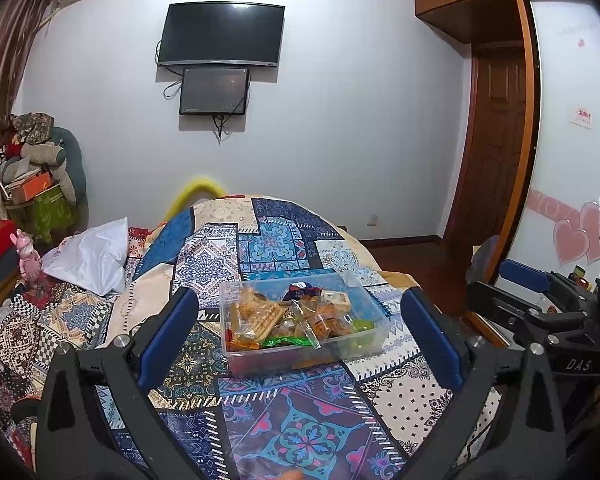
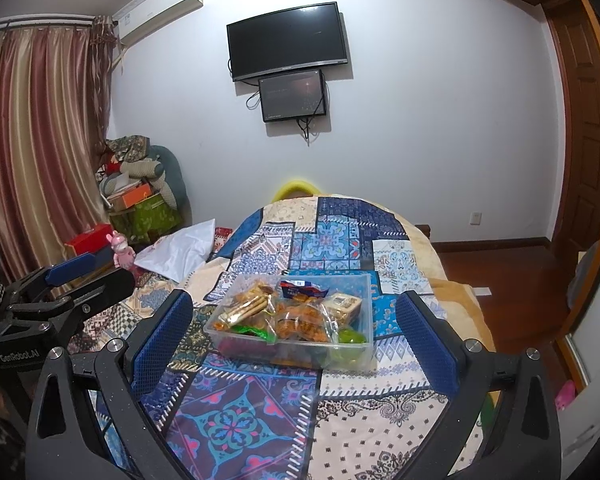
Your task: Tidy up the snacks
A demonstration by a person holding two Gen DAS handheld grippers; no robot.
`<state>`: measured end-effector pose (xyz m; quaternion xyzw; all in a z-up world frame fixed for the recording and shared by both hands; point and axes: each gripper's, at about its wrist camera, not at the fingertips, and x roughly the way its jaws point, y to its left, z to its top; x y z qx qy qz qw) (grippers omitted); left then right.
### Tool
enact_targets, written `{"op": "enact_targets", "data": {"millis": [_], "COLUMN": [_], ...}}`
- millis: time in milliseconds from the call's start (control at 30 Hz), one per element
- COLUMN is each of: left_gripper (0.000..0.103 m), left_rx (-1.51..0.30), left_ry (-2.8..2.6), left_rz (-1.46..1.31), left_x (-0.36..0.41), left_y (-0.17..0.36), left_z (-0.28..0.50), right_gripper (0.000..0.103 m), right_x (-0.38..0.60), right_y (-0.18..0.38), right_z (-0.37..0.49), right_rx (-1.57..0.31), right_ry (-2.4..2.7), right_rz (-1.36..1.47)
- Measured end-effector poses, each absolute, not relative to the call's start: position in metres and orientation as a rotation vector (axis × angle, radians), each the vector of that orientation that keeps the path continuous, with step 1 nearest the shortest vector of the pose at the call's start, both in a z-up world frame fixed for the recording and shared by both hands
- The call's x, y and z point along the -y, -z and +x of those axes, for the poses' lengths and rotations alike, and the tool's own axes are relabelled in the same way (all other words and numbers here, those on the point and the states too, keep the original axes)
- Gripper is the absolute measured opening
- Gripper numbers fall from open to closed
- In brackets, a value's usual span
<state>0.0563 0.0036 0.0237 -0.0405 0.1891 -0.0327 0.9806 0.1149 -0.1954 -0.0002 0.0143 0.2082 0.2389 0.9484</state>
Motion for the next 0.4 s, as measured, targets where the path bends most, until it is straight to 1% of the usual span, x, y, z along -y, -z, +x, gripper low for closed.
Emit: {"op": "enact_targets", "data": {"millis": [400], "left_gripper": [0.103], "left_rx": [-0.397], "left_ry": [0.068], "left_rz": [-0.088], "left_x": [-0.0036], "left_y": [-0.0168], "left_z": [0.0594], "right_gripper": [0.101], "right_x": [0.1948], "right_y": [0.0049], "right_z": [0.1175], "right_rx": [-0.442], "right_ry": [-0.482], "right_rz": [0.024]}}
